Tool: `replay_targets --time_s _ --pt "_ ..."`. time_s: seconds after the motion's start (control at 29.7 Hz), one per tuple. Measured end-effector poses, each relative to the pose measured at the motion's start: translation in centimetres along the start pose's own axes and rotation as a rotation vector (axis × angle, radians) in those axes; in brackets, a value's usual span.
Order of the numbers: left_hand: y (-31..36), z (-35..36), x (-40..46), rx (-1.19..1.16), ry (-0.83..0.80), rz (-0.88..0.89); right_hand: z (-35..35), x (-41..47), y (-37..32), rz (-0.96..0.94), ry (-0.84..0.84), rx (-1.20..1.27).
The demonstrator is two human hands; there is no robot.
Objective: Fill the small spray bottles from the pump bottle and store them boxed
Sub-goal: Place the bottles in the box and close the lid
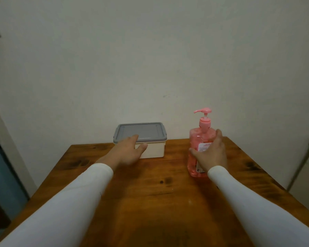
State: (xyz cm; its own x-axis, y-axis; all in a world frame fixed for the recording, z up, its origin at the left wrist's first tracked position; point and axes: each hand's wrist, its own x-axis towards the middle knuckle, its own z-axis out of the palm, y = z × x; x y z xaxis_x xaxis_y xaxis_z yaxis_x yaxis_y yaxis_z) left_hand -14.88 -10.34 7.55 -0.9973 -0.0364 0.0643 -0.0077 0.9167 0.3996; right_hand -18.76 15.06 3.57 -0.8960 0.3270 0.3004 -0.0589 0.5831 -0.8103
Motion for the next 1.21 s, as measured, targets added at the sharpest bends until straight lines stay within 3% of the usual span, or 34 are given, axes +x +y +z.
replay_targets --time_s 0.57,1.21 --pt "-2.9 0.1 10.4 0.058 0.032 0.000 10.7 10.5 -2.6 -0.042 -0.040 0.046" --pt "-4.5 -0.5 14.3 0.138 0.047 0.023 16.2 15.0 -2.7 -0.038 -0.021 0.100"
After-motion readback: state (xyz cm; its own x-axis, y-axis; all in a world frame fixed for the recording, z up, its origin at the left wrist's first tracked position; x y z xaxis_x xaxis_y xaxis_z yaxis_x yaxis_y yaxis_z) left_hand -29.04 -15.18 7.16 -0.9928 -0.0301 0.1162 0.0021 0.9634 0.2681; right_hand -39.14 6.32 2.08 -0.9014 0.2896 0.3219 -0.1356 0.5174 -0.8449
